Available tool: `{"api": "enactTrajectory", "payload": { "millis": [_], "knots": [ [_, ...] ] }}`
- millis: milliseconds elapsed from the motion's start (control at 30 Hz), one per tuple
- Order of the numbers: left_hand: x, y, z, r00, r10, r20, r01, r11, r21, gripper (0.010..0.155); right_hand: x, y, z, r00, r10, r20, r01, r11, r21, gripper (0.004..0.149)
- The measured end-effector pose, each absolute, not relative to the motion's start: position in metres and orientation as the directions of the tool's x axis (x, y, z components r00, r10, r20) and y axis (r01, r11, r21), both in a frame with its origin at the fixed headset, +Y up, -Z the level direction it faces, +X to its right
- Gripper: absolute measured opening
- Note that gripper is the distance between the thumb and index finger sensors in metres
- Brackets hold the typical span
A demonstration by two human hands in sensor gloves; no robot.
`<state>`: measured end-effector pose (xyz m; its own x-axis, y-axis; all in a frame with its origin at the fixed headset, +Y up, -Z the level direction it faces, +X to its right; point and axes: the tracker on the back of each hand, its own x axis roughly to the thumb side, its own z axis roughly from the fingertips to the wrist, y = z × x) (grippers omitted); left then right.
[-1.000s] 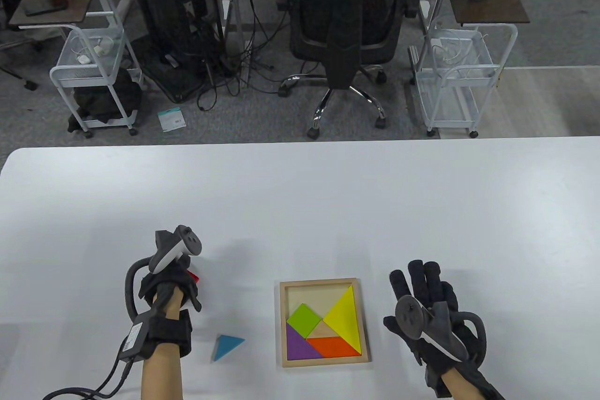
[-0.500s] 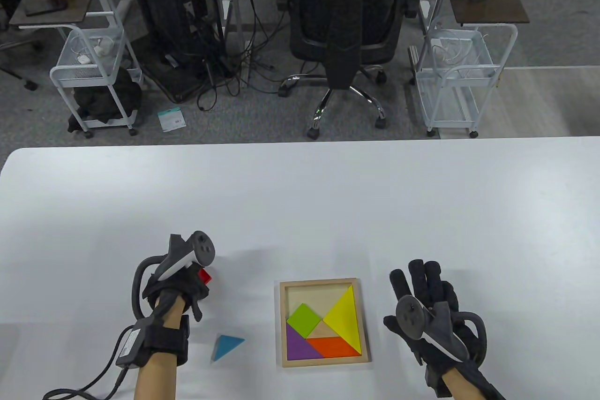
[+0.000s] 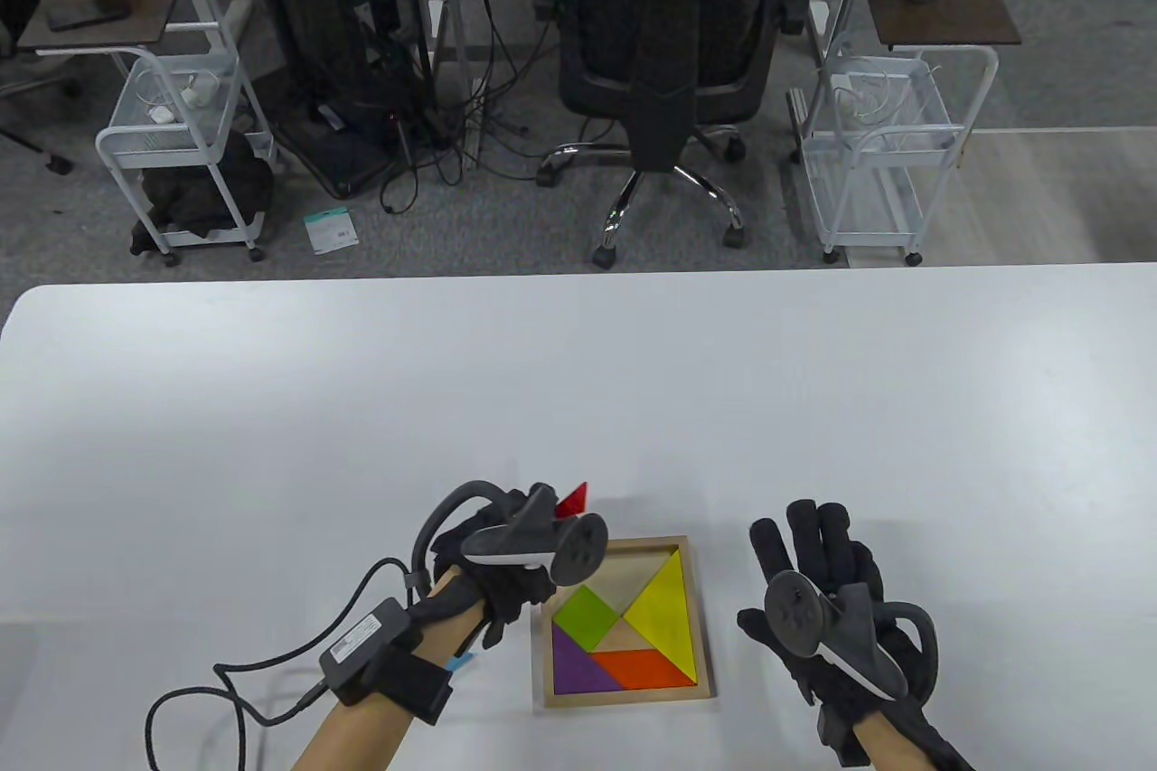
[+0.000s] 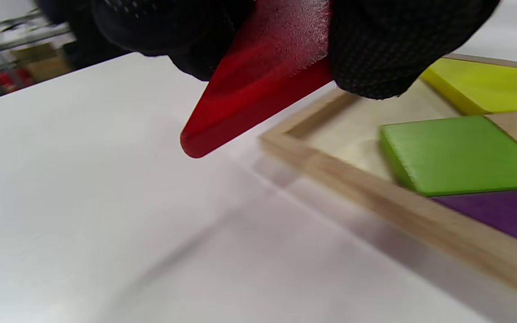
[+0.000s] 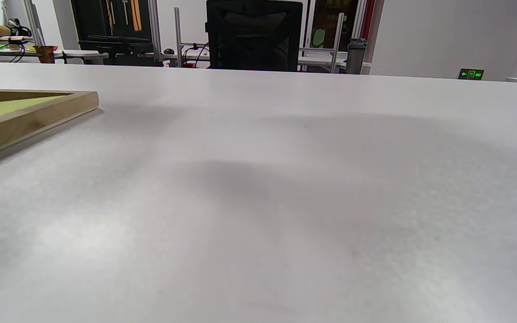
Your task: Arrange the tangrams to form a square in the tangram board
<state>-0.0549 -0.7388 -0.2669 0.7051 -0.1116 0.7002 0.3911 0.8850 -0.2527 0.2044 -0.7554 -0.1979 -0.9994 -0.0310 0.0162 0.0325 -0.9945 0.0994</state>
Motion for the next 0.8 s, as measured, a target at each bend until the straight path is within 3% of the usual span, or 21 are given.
{"api": "enactTrajectory", "payload": {
  "millis": [267, 800],
  "knots": [
    [-0.015, -0.756, -0.266, 0.542, -0.154, 0.826, 0.524, 0.83, -0.189, 0.075, 0.211, -0.753, -0.199, -1.0, -0.008, -0.011, 0.007, -0.995, 0.096, 0.084],
    [-0.003, -0.764, -0.268, 0.499, -0.122, 0.858, 0.55, 0.809, -0.205, 0.072, 0.213, -0.752, -0.199, -1.0, -0.005, -0.018, 0.003, -0.995, 0.099, 0.084]
  ]
}}
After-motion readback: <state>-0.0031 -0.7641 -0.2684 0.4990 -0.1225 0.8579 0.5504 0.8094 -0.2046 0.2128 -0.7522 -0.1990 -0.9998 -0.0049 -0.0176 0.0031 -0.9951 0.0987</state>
